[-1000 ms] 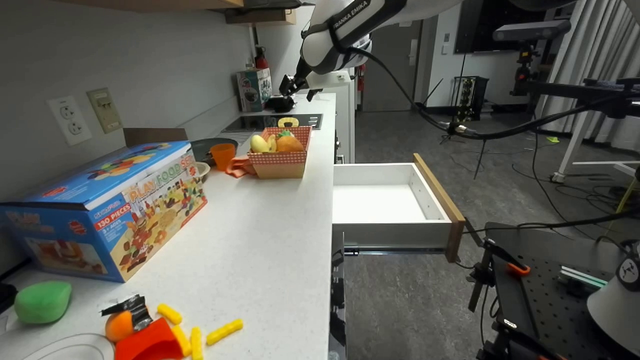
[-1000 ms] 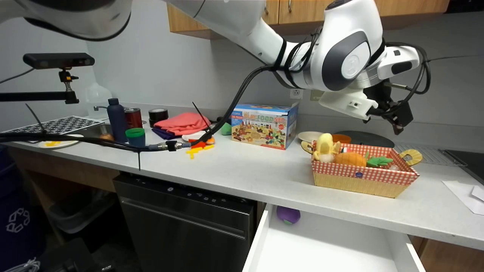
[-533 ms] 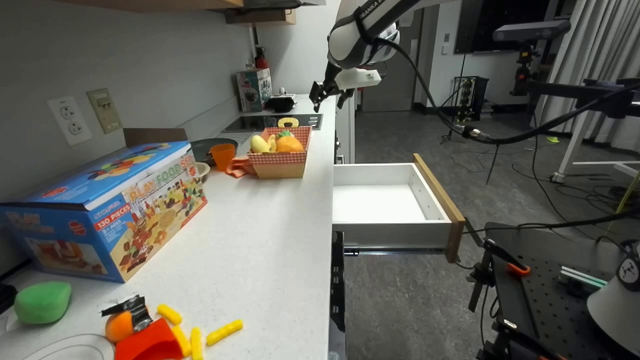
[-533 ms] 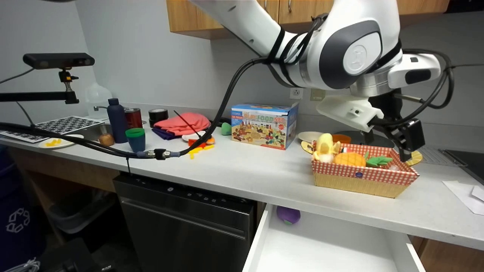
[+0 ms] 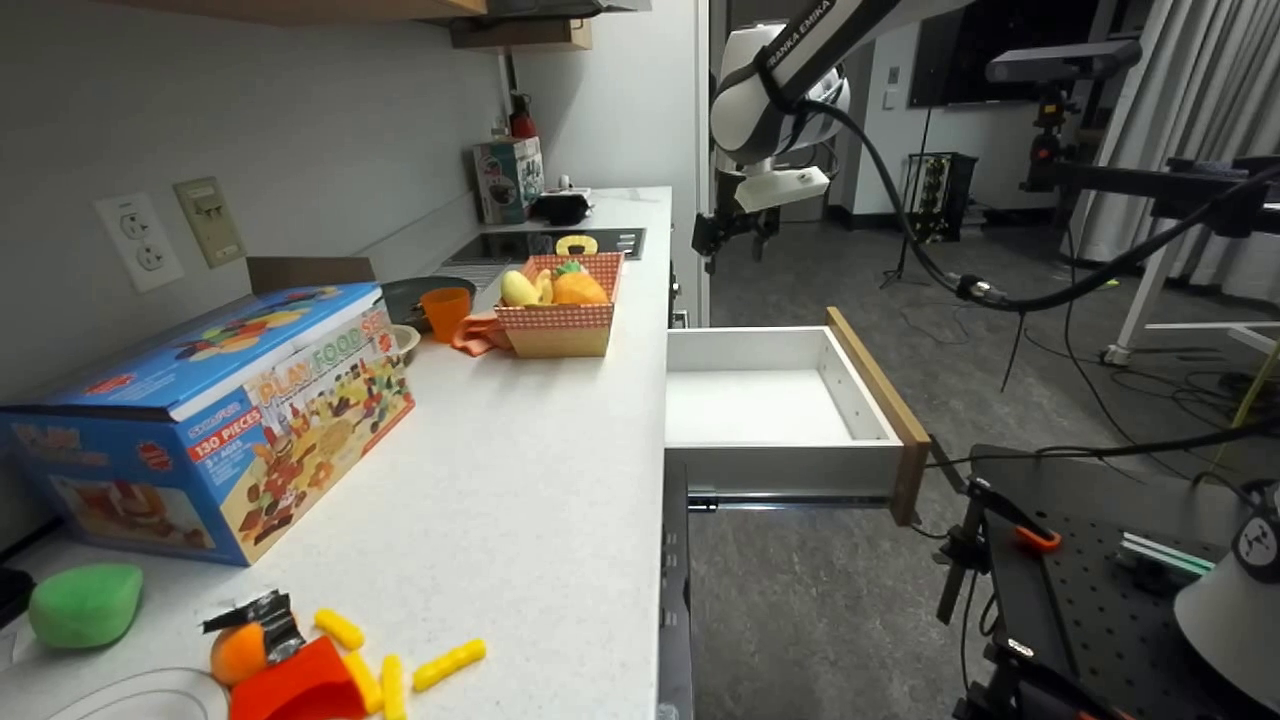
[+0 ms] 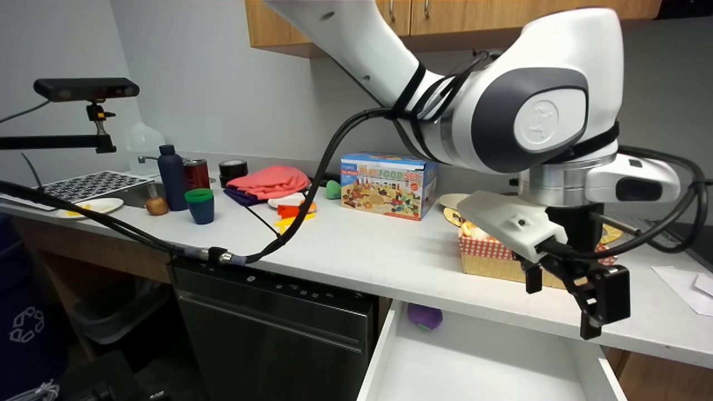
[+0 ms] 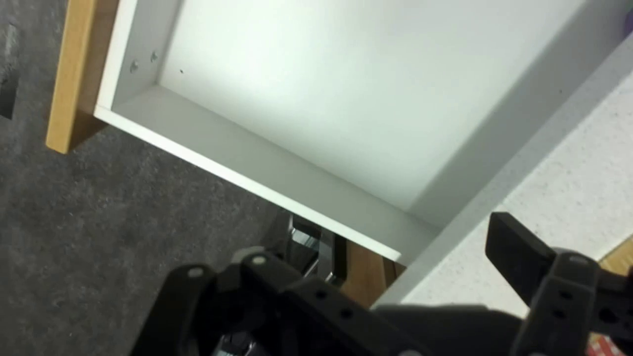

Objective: Open the drawer, then remove the pineapple plushie from the drawer

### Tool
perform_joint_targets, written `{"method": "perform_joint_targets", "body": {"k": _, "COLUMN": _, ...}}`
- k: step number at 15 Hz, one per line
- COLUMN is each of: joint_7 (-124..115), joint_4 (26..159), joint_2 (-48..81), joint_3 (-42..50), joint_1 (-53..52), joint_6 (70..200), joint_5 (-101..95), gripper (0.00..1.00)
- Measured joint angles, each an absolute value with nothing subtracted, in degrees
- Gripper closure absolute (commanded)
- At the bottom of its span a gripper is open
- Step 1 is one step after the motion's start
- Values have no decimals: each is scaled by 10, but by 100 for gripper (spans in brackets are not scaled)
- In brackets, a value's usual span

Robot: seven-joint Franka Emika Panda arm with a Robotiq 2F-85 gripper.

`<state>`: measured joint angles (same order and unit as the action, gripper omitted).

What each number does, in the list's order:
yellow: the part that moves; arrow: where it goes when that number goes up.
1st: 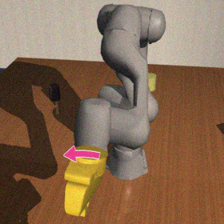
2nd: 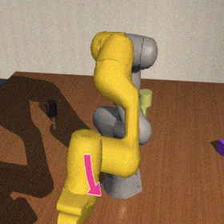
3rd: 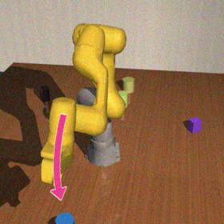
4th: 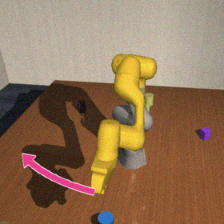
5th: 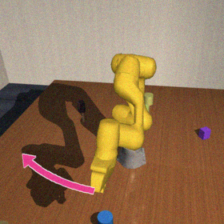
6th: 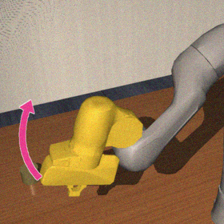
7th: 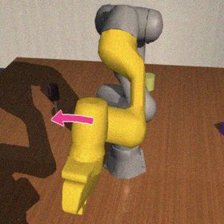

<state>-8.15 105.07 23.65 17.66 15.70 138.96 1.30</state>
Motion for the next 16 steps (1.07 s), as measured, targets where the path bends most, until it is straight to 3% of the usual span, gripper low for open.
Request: {"method": "perform_joint_targets", "body": {"k": 16, "joint_7": -81, "joint_4": 1054, "joint_2": 253, "joint_3": 175, "joint_1": 159, "joint_6": 1376, "joint_5": 8, "gripper": 0}}
